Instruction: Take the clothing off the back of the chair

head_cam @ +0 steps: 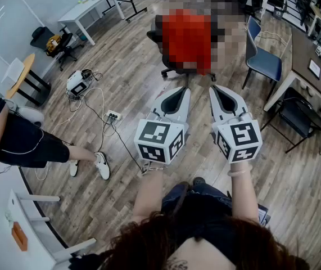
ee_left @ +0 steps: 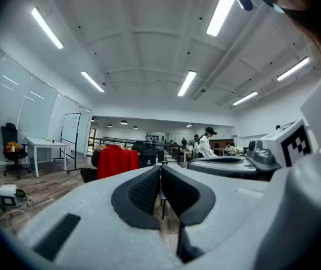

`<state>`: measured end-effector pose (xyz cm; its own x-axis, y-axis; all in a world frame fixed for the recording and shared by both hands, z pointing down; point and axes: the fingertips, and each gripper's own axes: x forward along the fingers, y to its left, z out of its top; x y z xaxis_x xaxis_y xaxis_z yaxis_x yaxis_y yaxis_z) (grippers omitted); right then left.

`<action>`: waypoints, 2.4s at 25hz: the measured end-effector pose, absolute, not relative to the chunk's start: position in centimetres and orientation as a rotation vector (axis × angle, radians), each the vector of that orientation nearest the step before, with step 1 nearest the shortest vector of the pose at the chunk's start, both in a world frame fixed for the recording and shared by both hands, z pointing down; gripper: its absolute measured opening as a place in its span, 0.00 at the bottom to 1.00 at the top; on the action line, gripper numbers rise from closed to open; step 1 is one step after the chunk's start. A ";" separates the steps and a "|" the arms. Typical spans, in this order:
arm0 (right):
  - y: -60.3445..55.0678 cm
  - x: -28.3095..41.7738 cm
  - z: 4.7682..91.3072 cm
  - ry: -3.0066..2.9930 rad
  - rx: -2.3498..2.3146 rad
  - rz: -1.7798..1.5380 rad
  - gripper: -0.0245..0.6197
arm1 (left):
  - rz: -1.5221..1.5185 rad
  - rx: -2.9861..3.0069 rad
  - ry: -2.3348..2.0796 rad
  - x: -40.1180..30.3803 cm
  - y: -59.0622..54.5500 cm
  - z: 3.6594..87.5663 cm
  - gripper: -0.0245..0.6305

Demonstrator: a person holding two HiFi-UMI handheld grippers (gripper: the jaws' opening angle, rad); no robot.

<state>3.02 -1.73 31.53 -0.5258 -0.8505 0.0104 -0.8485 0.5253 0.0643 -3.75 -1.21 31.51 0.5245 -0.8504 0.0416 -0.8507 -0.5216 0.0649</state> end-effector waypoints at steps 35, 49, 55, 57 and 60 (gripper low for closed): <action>-11.7 6.7 31.8 -2.801 1.468 -0.021 0.02 | 0.008 2.588 -1.615 -1.5 -10.7 31.8 0.07; -19.5 3.4 31.9 -2.780 1.475 0.006 0.10 | -0.023 2.597 -1.577 -5.4 -18.7 31.5 0.07; -22.8 2.3 32.2 -2.760 1.501 0.023 0.14 | -0.034 2.596 -1.559 -7.6 -22.2 31.7 0.07; -23.8 2.0 32.4 -2.752 1.509 0.031 0.15 | -0.040 2.596 -1.547 -8.2 -23.3 31.8 0.09; -25.1 1.6 32.9 -2.741 1.520 0.040 0.19 | -0.047 2.593 -1.532 -9.1 -24.6 32.3 0.18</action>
